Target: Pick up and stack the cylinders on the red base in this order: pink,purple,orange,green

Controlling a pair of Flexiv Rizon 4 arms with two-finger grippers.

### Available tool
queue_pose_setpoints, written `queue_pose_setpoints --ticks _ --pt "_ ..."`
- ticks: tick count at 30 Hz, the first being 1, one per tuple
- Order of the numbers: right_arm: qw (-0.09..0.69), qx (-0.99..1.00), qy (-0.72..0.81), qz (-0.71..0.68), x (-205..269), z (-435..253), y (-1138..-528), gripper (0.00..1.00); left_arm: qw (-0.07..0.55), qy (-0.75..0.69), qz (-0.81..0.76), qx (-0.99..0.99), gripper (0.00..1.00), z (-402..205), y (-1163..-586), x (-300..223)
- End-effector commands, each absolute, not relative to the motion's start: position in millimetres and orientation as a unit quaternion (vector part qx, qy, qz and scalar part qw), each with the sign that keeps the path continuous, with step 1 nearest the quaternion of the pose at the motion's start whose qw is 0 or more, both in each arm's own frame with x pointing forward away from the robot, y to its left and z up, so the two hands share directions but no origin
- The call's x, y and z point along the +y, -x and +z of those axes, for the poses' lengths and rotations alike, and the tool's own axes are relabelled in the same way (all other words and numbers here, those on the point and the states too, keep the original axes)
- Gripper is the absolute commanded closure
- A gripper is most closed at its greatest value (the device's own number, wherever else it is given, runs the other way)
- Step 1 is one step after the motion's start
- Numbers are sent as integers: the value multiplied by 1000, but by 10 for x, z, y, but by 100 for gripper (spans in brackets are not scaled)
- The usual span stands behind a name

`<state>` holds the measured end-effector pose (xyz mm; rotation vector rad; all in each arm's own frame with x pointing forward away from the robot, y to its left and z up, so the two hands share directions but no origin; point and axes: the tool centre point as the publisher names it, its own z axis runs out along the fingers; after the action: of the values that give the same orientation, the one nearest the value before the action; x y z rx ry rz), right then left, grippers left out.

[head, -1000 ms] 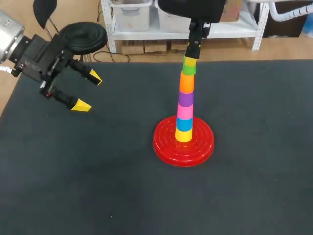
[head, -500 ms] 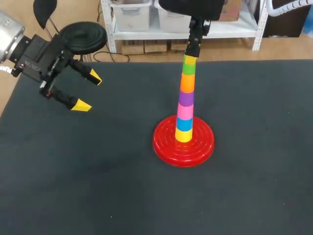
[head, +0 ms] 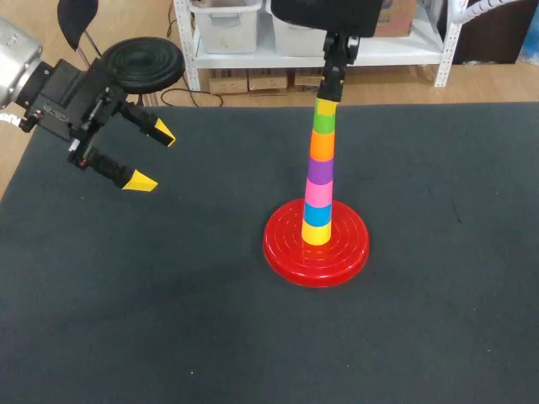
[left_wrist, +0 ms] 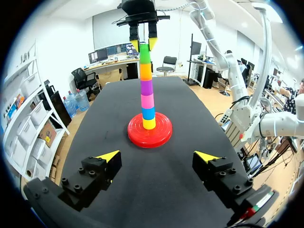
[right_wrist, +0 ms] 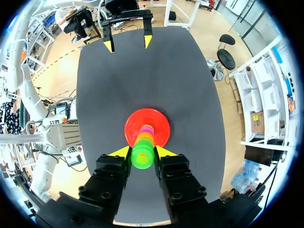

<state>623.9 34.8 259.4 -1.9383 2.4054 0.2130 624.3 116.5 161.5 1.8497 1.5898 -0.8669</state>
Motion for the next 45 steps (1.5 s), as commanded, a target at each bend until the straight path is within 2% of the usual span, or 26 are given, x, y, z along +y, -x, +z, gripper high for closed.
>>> queue_pose_setpoints --ticks 1,12,14,26,45 --pt "16 776 627 73 363 2565 -6280 100 275 -687 -321 591 0 1608 -6235 1169" --pt "35 776 626 67 360 2601 -6261 100 275 -687 -321 591 0 1608 -6235 1169" --pt "40 774 629 65 370 2614 -6242 0 275 -687 -321 591 0 1608 -6235 1169" --pt "99 772 626 56 336 2794 -6169 0 275 -687 -321 591 0 1608 -6235 1169" --pt "191 800 558 109 -121 2779 -5993 0 275 -687 -321 591 0 1608 -6235 1169"
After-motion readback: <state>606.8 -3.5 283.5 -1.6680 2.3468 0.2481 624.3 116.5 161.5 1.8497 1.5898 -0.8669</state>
